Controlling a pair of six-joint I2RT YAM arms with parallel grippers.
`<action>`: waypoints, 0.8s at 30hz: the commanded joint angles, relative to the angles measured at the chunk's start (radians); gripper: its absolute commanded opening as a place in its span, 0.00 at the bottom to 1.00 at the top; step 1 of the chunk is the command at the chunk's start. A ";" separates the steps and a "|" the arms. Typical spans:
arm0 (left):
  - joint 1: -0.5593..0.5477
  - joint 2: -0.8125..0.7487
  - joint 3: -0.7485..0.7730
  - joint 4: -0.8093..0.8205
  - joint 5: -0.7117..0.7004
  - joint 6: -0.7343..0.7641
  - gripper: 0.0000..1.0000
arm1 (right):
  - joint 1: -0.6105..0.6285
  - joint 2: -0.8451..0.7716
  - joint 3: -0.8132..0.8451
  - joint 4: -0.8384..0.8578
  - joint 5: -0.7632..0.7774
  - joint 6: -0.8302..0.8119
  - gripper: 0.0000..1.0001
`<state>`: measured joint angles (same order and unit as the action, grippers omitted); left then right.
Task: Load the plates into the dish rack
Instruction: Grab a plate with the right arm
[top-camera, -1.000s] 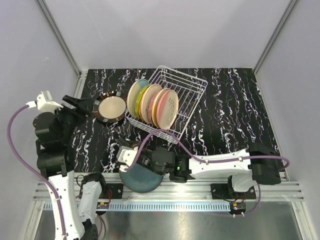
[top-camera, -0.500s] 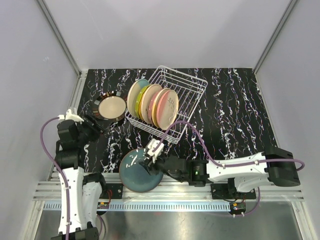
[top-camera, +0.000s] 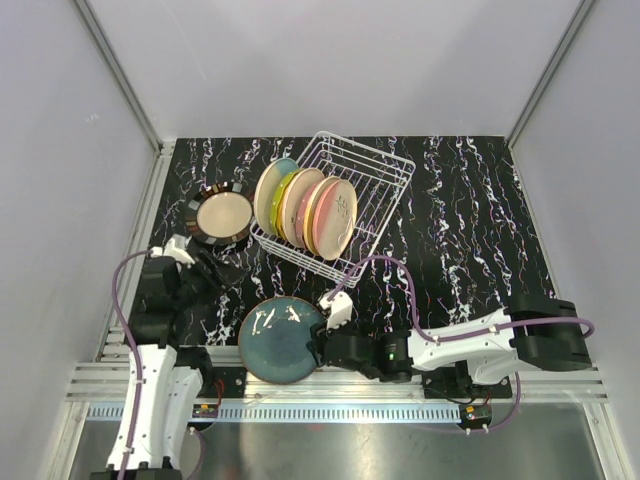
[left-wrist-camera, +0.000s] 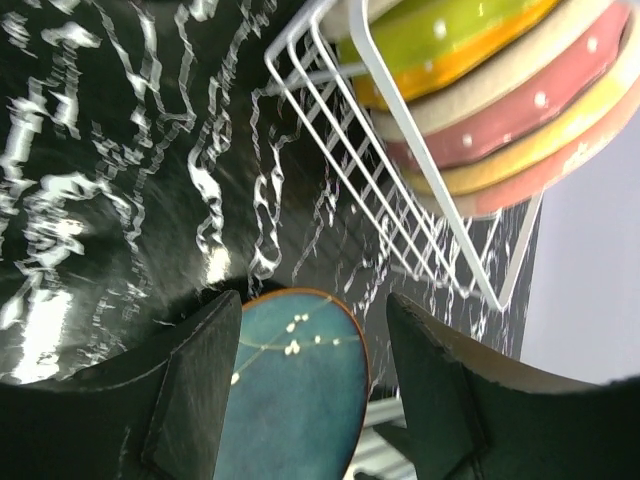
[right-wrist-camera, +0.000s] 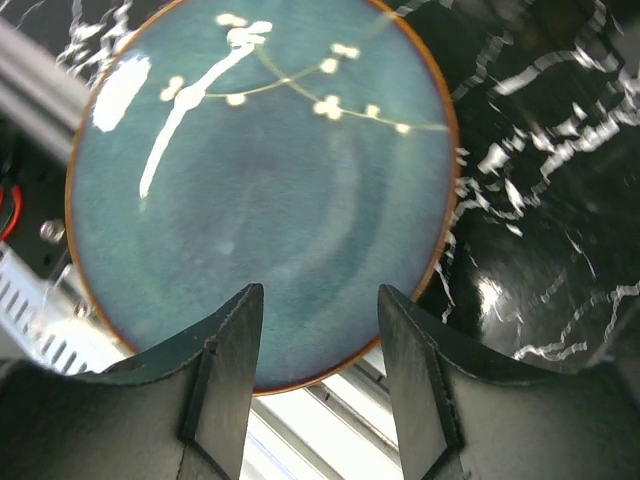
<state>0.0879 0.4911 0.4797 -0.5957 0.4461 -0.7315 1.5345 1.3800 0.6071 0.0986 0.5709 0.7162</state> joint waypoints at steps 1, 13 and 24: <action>-0.082 0.044 -0.006 0.051 -0.064 -0.023 0.62 | 0.009 0.010 0.025 -0.089 0.130 0.280 0.57; -0.269 0.064 -0.093 0.097 -0.242 -0.100 0.62 | 0.007 0.027 -0.022 -0.137 0.136 0.584 0.60; -0.332 0.095 -0.148 0.139 -0.287 -0.126 0.63 | -0.011 0.120 -0.110 0.147 0.092 0.759 0.55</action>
<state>-0.2333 0.5774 0.3435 -0.5236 0.1955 -0.8440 1.5326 1.4708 0.5301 0.0624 0.6594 1.3838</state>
